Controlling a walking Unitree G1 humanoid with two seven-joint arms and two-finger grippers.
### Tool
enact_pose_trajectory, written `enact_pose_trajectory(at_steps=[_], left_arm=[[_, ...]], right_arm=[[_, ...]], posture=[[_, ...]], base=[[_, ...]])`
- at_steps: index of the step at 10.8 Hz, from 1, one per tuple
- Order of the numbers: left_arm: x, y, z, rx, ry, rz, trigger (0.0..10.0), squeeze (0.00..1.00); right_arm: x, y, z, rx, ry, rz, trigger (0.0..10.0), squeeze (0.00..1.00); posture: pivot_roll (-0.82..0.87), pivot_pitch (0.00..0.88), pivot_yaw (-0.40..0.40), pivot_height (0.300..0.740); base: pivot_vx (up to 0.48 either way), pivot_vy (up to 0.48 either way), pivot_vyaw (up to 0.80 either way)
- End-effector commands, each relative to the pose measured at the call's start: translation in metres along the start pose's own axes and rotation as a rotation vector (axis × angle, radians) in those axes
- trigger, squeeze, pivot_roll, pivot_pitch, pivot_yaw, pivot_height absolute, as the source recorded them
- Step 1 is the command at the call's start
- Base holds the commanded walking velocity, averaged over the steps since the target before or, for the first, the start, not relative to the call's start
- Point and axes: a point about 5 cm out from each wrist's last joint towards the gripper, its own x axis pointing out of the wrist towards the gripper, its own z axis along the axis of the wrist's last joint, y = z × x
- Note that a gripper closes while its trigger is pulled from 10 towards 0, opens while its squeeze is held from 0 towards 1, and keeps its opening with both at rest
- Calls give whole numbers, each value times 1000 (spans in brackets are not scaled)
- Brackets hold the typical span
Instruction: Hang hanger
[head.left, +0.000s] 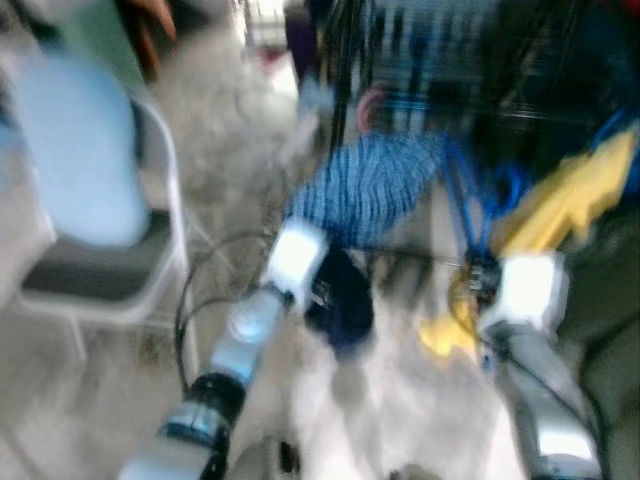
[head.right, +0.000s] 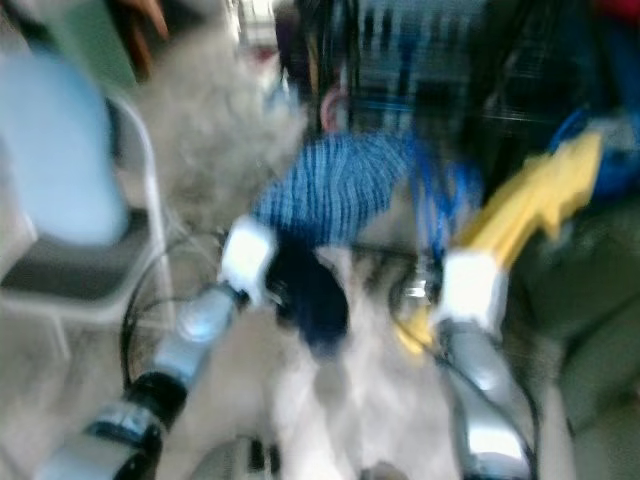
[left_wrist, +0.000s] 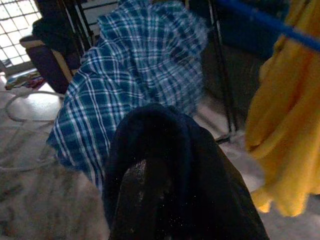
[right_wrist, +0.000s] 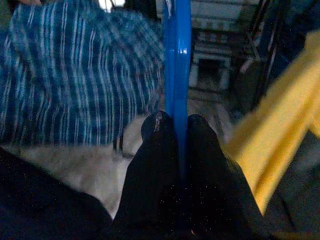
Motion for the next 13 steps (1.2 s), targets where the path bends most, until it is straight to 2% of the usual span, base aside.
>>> enact_pose_trajectory(at_steps=[1, 12, 13], left_arm=[[4, 1, 10, 25, -42, -7, 10000, 0], [1, -1, 4, 53, -19, -27, 10000, 0], [0, 0, 6, 74, -36, -40, 10000, 0]], right_arm=[[0, 0, 1, 2, -4, -2, 10000, 0], [-2, 3, -1, -8, 6, 11, 10000, 0], [-2, 4, -1, -9, 7, 14, 10000, 0]], posture=[[-268, 127, 52, 740], [-268, 139, 50, 740], [-268, 140, 50, 740]], base=[[-345, 0, 0], [-372, 0, 0], [0, 0, 0]])
